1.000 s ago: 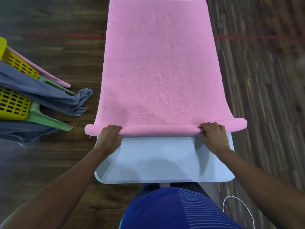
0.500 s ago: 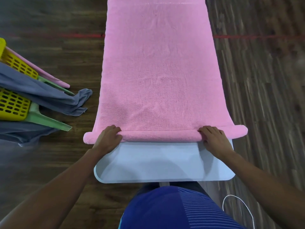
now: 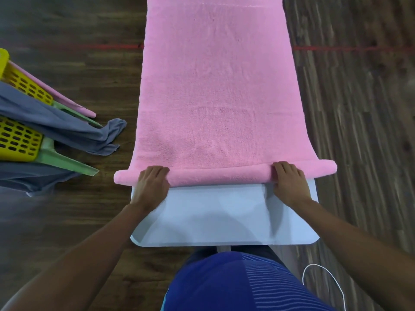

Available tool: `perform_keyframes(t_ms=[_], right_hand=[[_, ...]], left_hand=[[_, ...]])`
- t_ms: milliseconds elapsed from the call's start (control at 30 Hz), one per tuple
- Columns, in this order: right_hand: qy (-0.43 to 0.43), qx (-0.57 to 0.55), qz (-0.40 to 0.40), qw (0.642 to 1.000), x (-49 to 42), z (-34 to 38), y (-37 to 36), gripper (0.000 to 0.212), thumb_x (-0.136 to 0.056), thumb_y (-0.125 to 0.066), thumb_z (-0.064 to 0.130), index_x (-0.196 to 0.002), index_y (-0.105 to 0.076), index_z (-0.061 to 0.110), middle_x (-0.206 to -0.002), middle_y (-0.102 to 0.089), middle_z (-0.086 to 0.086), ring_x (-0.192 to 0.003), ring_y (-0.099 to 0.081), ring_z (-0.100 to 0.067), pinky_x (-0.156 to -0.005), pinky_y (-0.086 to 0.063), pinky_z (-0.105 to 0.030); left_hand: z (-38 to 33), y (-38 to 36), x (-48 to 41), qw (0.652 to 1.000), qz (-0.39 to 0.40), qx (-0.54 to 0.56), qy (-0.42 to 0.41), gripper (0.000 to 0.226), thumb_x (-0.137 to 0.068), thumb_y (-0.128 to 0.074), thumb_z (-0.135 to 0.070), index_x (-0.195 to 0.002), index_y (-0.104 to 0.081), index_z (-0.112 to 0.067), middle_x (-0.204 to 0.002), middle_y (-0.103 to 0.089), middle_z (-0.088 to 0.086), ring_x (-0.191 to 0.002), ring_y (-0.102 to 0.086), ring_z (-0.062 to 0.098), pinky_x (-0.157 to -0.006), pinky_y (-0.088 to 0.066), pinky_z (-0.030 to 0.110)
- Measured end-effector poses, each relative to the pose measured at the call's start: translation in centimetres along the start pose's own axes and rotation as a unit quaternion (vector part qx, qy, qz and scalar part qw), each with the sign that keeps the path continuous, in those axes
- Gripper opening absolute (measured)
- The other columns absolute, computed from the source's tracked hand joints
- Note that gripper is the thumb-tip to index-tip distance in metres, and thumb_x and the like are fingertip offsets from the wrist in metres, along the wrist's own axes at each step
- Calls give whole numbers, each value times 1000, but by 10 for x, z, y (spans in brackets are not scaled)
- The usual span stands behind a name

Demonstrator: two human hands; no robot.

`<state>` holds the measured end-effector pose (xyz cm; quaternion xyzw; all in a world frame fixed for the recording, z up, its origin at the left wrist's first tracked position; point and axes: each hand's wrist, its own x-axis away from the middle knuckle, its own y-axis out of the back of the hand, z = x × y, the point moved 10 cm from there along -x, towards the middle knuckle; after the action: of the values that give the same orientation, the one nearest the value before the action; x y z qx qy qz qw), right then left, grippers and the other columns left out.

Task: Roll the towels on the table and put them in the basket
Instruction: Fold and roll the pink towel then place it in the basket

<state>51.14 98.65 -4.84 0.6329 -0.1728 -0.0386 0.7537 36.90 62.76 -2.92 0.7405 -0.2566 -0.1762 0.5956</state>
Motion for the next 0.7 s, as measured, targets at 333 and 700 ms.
perform_keyframes(t_ms=[333, 700], right_hand=[[-65, 8, 101, 993, -5, -11, -1, 23, -83, -53, 26, -105, -54, 19, -96, -67, -3, -94, -59, -27, -87, -31, -40], [-1, -10, -7, 1000, 11, 4, 1, 43, -70, -67, 11, -112, -59, 8, -113, -61, -10, -103, -57, -35, -92, -42, -46]], left_hand=[[7, -14, -1, 992, 121, 11, 31, 40, -78, -37, -31, -95, -66, -10, -86, -68, 11, -80, -60, 34, -74, -45, 40], [10, -8, 0, 1000, 23, -5, 10, 39, -73, -54, -13, -109, -65, -4, -105, -65, 13, -96, -58, 34, -90, -44, 47]])
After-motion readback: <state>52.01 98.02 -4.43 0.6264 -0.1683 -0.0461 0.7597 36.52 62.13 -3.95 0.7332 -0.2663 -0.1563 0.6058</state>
